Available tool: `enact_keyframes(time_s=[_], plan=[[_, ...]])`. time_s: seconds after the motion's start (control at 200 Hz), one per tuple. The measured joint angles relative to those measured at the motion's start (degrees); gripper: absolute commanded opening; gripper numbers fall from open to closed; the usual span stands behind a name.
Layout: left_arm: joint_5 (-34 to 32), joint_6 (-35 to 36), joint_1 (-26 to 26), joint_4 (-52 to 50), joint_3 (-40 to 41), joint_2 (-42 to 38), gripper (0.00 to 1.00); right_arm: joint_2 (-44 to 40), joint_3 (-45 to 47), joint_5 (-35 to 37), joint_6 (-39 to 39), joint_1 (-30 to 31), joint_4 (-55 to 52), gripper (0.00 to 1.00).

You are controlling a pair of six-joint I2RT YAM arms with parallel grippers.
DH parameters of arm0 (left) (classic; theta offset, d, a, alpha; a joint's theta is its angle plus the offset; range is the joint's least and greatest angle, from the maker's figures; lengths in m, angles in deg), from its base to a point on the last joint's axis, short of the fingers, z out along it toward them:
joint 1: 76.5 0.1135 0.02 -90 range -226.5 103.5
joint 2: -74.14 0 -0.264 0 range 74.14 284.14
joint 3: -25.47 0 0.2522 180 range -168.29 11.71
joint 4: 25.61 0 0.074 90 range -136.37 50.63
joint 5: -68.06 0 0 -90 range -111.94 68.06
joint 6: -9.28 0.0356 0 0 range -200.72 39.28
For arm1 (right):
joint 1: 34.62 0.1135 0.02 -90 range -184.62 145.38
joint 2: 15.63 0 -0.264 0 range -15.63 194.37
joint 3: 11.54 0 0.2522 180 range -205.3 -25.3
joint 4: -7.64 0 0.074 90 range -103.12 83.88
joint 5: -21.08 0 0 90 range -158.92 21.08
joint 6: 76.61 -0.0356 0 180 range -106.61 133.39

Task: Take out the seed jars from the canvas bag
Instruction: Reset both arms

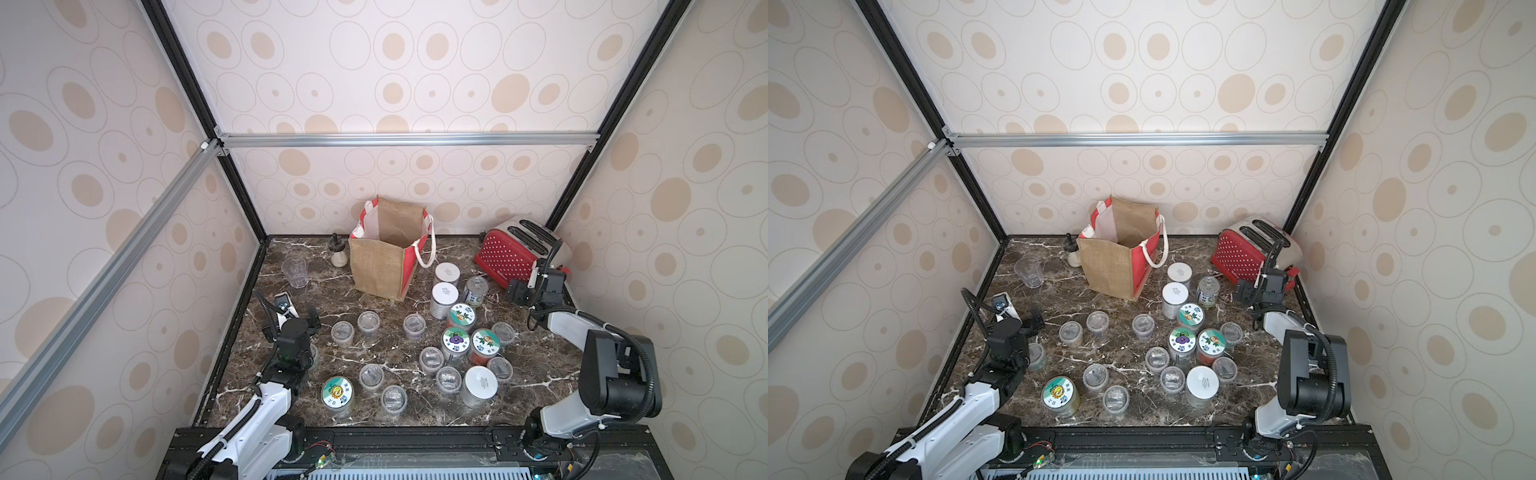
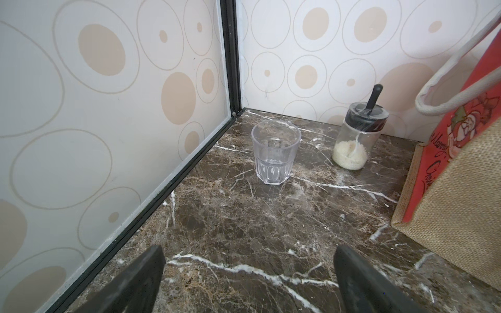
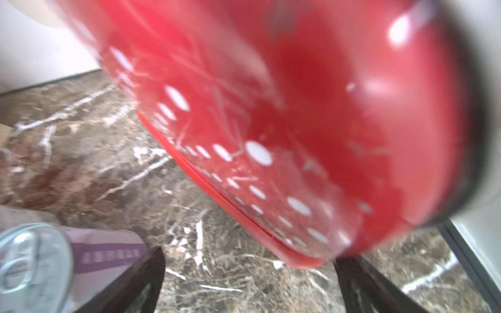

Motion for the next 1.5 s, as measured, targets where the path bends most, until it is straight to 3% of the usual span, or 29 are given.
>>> enact_keyframes(time_s=[0.265,0.385,0.575,0.705,0.95,1.195,1.501], plan=[[2.71,5.64,0.35,18.6,11.06,3.37,0.98,-16.55,17.44,-0.83,-0.02,0.33,11.15,1.0],[3.67,7.43,0.46,26.38,13.22,9.38,0.98,-18.23,21.99,-0.35,0.0,0.33,13.66,1.0],[5.18,10.03,0.72,33.62,9.75,20.46,0.98,-18.78,24.9,-0.13,0.2,0.33,18.05,1.0],[5.68,12.11,0.81,38.01,6.64,25.53,0.98,-18.34,29.73,-0.35,0.7,0.33,22.86,1.0],[9.01,13.9,2.67,44.22,3.43,34.6,0.98,-16.22,29.22,-1.57,1.55,0.33,25.57,1.0],[11.82,13.97,3.45,48.0,3.69,35.15,0.98,-12.33,29.09,-5.55,2.25,3.96,31.43,1.0],[14.97,14.19,3.76,54.14,7.06,35.85,0.99,-1.31,27.96,-4.57,3.78,6.23,41.31,1.0]])
